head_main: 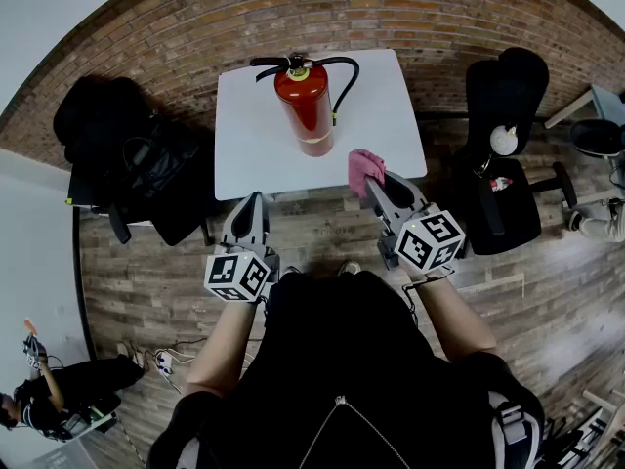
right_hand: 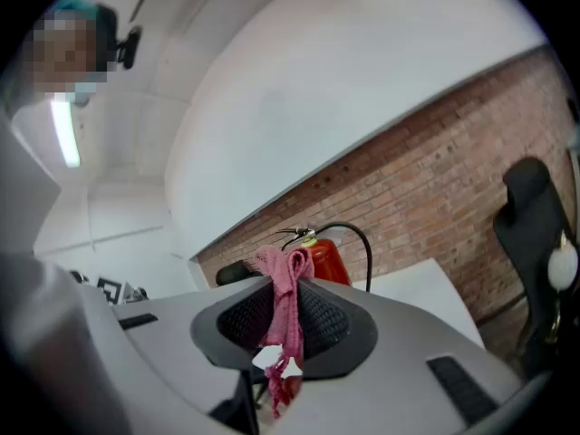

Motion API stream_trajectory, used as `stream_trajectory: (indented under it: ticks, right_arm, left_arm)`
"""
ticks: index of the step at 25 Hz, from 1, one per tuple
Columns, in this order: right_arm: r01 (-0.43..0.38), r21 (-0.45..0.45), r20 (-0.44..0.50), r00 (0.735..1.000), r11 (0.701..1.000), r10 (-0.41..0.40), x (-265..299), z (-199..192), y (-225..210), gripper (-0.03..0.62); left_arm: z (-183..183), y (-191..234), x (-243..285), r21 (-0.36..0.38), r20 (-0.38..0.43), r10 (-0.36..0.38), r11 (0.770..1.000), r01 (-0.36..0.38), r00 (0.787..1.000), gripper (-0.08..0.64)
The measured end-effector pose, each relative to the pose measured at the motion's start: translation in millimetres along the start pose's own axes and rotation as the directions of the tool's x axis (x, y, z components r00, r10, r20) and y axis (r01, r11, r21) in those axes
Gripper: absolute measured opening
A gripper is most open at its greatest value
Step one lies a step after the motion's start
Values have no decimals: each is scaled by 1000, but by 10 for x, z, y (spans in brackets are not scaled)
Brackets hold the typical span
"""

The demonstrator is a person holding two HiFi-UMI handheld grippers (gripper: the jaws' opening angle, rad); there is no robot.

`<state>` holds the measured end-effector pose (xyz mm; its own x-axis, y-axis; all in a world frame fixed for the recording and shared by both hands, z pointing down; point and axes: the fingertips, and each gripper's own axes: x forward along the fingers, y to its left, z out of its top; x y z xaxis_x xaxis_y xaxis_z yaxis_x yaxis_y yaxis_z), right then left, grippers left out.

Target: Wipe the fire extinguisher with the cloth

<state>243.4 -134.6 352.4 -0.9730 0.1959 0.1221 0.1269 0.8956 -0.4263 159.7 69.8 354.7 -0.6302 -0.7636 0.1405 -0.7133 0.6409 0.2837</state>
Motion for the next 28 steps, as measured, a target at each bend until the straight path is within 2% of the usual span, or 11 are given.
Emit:
stream_trajectory:
  ticks: [4,10,15,18,23,28]
  right_arm:
    - [19,-116,20,1000,993,-17,16,49,52,86]
    - [12,-116,8,1000,993,-11,73,-2,43,86]
    - [-2,-152,7,1000,988,3,135,-9,78,87]
    - [-5,-107,13,1000,994,6,211,-20,39,87]
    - [21,52,46,999,998,-23,442,43,-224,87]
    - [84,72,96,991,994,-90,806,324,-414,87]
  left_arm:
    - [-11,41,79,-14,-31,10,1000,-10,999,28]
    - [-24,51,113,-8,-38,11,1000,-12,999,28]
    - [-10,66,168,-7,-45,18,1000,-18,999,28]
    - [6,110,194,-6,-49,27,1000,-27,998,28]
    - [-13,246,270,-2,-70,20,1000,-20,997,28]
    - [31,506,478,-1,-95,-16,1000,16,995,28]
